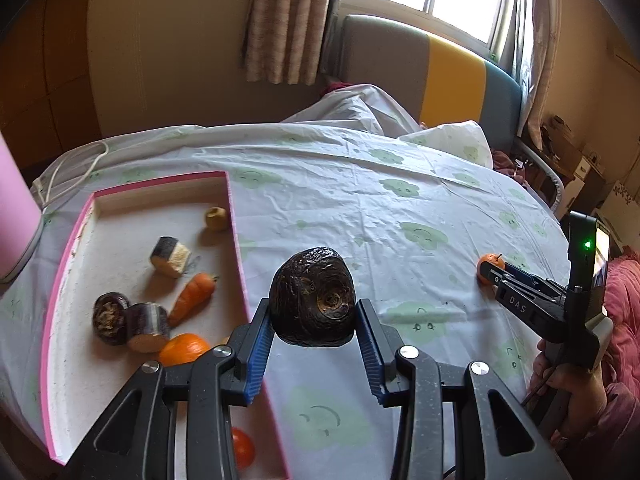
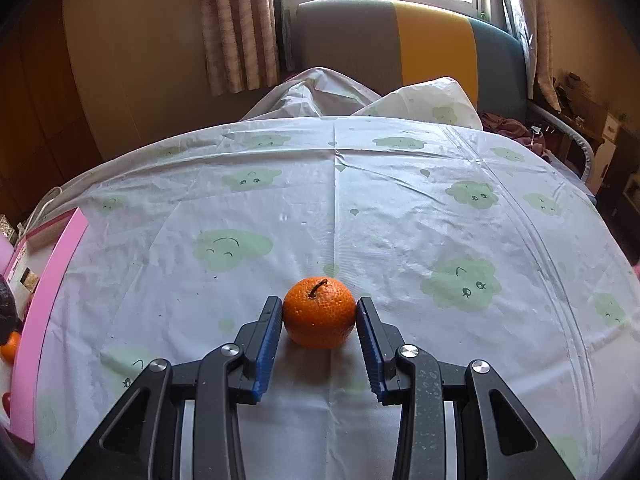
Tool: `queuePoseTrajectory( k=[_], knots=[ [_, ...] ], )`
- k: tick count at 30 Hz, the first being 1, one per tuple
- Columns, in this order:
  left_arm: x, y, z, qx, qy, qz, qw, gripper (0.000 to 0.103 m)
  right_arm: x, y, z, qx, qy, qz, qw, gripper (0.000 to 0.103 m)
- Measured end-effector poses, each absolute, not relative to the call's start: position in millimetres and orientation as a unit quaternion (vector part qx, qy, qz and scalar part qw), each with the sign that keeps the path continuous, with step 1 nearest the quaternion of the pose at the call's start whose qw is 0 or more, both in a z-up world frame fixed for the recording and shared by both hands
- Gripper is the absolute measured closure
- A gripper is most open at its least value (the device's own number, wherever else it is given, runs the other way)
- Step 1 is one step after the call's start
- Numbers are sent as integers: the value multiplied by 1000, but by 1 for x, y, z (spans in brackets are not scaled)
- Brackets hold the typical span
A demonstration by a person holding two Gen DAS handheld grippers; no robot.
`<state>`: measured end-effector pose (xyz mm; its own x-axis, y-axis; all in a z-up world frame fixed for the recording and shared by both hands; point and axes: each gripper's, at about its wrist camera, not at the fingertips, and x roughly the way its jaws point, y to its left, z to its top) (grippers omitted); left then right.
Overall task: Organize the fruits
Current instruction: 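Carry the dark dried fruit into the tray and open the left gripper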
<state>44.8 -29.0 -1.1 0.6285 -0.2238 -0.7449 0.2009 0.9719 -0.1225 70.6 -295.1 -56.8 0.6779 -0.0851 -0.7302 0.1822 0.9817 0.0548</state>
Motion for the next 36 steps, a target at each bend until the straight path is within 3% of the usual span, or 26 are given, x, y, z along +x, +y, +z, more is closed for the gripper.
queuePoseTrajectory(
  k=[26,36],
  knots=[
    [17,107,-16,-91,422,16,902,62,72,-285,-57,23,400,-84,912,65],
    [29,105,-36,-108,449,5,887,62,73,-286,-58,26,400,-82,913,65]
  ],
)
